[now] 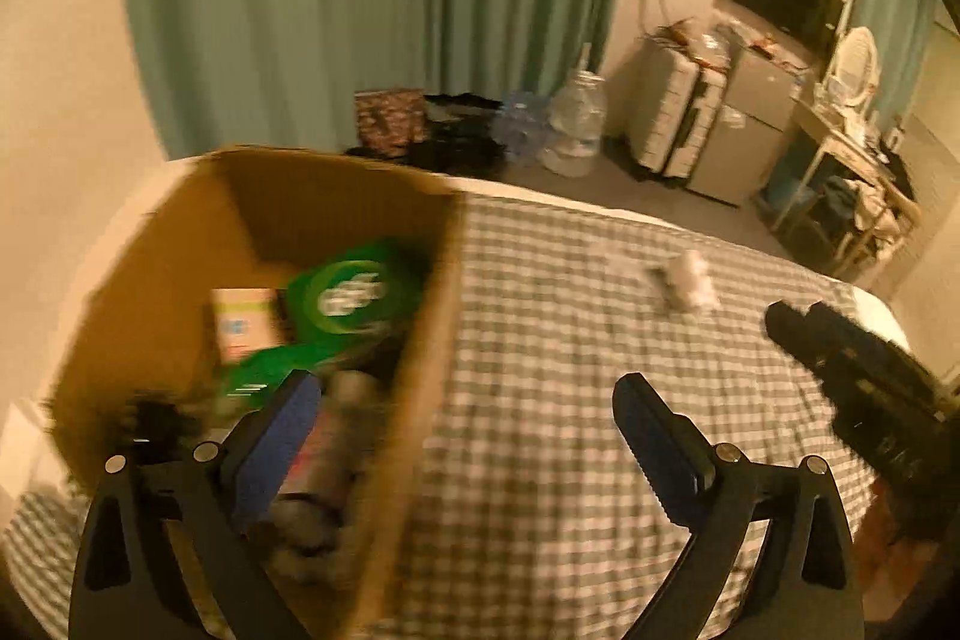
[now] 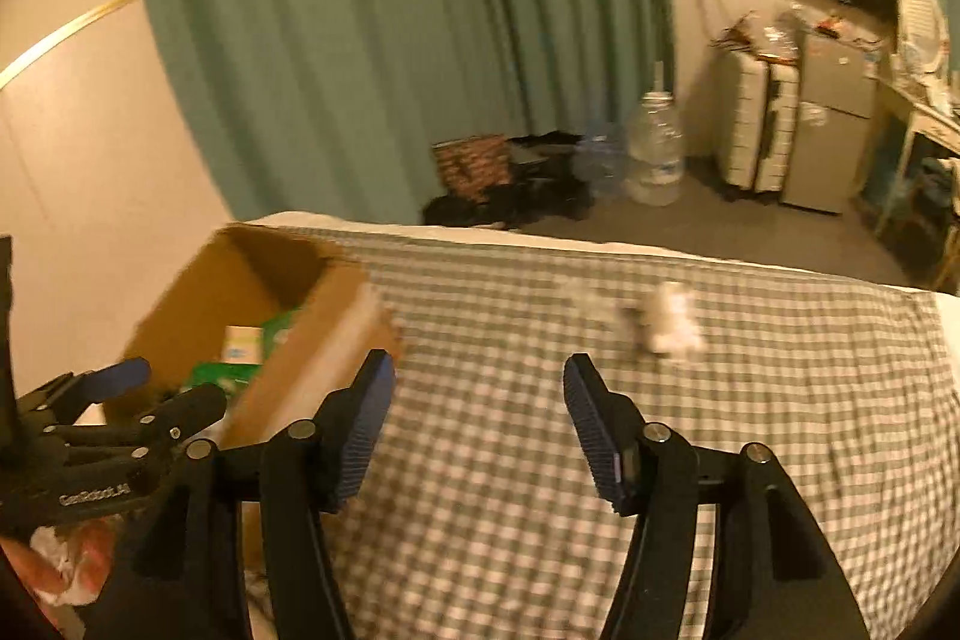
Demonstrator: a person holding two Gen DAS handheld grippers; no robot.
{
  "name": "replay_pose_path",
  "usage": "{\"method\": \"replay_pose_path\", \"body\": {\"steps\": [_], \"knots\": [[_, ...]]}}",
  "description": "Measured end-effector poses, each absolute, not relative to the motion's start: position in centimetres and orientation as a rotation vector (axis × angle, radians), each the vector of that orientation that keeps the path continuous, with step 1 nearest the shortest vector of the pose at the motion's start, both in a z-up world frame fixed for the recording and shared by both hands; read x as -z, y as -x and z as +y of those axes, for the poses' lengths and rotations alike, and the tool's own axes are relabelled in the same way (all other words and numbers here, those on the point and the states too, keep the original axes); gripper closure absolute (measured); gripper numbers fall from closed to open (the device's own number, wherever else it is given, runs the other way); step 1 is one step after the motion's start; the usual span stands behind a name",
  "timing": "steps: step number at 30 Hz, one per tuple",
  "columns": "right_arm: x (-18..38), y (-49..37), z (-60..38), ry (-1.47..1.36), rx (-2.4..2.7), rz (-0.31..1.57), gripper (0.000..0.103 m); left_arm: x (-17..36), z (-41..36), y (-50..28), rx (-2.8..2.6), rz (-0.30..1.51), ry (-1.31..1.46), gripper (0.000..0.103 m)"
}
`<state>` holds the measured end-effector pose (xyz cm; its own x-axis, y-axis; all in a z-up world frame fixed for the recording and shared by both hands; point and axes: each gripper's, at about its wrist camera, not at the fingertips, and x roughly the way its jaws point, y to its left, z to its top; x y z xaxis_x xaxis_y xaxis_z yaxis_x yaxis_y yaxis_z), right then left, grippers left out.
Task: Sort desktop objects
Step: 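Move both open tools back over the bed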
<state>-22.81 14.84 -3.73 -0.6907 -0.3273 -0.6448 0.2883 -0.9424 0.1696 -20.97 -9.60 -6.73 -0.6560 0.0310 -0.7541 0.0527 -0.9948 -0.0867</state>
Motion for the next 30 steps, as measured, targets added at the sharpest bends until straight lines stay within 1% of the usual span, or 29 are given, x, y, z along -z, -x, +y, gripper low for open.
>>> {"method": "replay_pose_path", "body": {"steps": [3, 5, 11, 15, 19, 21, 27, 28, 29, 30], "knots": [[4.7, 23.4, 17.4, -1.03, 2.654, -0.095, 0.039, 7.8, -6.1, 22.4, 2.868, 0.171, -1.32, 0.0], [5.7, 24.3, 19.1, -1.05, 2.678, -0.11, 0.033, 8.9, -4.1, 23.6, 2.869, 0.149, -1.352, 0.0], [8.7, 27.6, 23.1, -1.142, 2.704, -0.188, 0.032, 12.5, -0.1, 27.8, 2.833, 0.023, -1.449, 0.0], [10.9, 30.3, 25.1, -1.168, 2.706, -0.296, 0.031, 15.0, 1.0, 30.7, 2.791, 0.047, -1.49, 0.0], [13.2, 33.6, 25.7, -1.184, 2.678, -0.359, 0.031, 17.5, 1.1, 33.5, 2.747, 0.076, -1.481, 0.0], [14.2, 35.3, 25.3, -1.176, 2.663, -0.352, 0.031, 18.5, 1.1, 34.7, 2.739, 0.095, -1.464, 0.0], [16.8, 39.3, 22.8, -1.211, 2.614, -0.251, 0.031, 20.3, 1.4, 37.0, 2.718, 0.052, -1.413, 0.0], [17.3, 39.8, 22.6, -1.233, 2.608, -0.222, 0.032, 20.6, 1.9, 37.3, 2.709, -0.003, -1.416, 0.0], [17.9, 40.0, 22.6, -1.264, 2.596, -0.214, 0.046, 20.8, 2.6, 37.6, 2.712, -0.053, -1.404, 0.0], [18.4, 40.0, 22.9, -1.289, 2.577, -0.222, 0.051, 20.8, 3.2, 37.9, 2.723, -0.085, -1.39, 0.0]]}}
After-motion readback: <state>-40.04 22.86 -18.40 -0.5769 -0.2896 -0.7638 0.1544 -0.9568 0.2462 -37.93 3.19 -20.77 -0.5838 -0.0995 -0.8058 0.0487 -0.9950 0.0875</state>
